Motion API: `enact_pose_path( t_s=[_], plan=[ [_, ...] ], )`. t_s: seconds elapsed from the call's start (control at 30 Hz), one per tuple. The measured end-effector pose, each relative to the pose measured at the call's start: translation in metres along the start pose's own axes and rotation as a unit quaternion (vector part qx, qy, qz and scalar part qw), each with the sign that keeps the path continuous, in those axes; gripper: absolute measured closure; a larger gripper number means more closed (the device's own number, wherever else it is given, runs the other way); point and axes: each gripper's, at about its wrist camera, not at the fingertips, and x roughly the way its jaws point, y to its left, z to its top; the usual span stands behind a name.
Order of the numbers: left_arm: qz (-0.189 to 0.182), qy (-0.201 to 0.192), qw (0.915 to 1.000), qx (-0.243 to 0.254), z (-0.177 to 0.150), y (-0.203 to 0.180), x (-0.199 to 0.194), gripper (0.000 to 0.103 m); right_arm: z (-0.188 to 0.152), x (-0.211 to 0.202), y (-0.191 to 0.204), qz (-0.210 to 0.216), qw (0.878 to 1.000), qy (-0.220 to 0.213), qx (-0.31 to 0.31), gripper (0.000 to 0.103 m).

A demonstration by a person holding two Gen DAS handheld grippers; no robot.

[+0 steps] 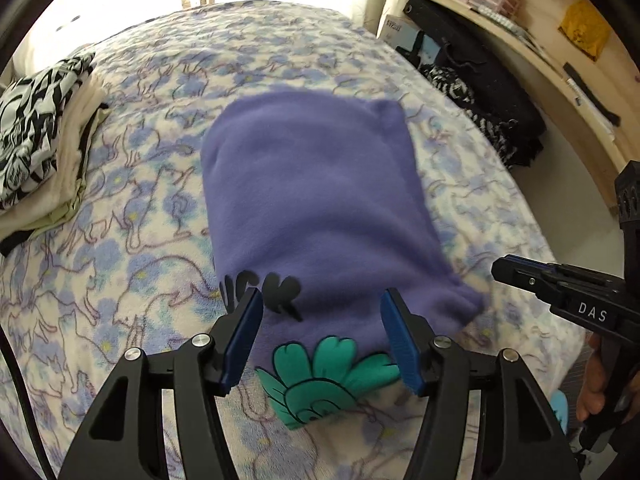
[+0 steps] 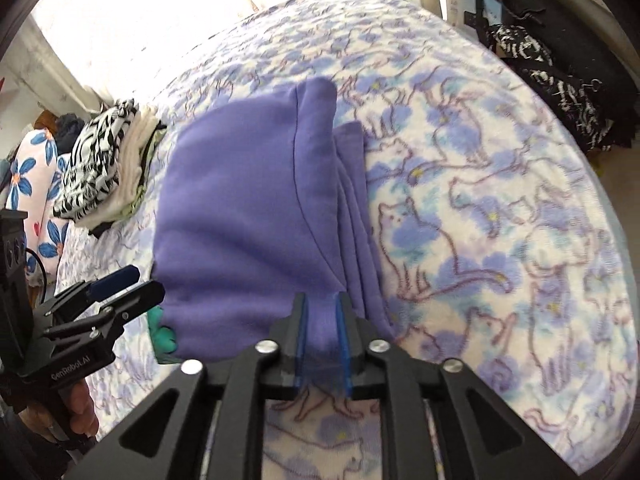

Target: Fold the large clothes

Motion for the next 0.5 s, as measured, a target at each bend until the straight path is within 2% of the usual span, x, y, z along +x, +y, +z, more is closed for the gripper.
enact_pose_path(
  t_s=[0.1,0.23,0.37,0.47,0.5],
  plan=[
    [-0.018,0.005,0.9998,-0.005,0.010,0.003,-0.019,0.042,0.008,-0.020,0.003,0.001,1.000,-0.004,0.014,0.070],
    [-0.026,0.013,0.9995,-0.009,0.022,0.016,-0.043,0.025,0.021,-0.041,0.012,0.002,1.000,-0.003,0.021,0.067],
    [-0.031,0.029,0.9990,-0.013,0.031,0.030,-0.058,0.024,0.027,-0.050,0.020,-0.011,0.999,0.011,0.029,0.064],
    [-0.030,0.041,0.9982,-0.031,0.037,0.045,-0.065,0.017,0.032,-0.055,0.026,-0.013,0.999,0.017,0.040,0.056],
    [-0.035,0.045,0.9976,-0.038,0.037,0.050,-0.066,0.017,0.033,-0.055,0.030,-0.013,0.999,0.026,0.041,0.045]
  ],
)
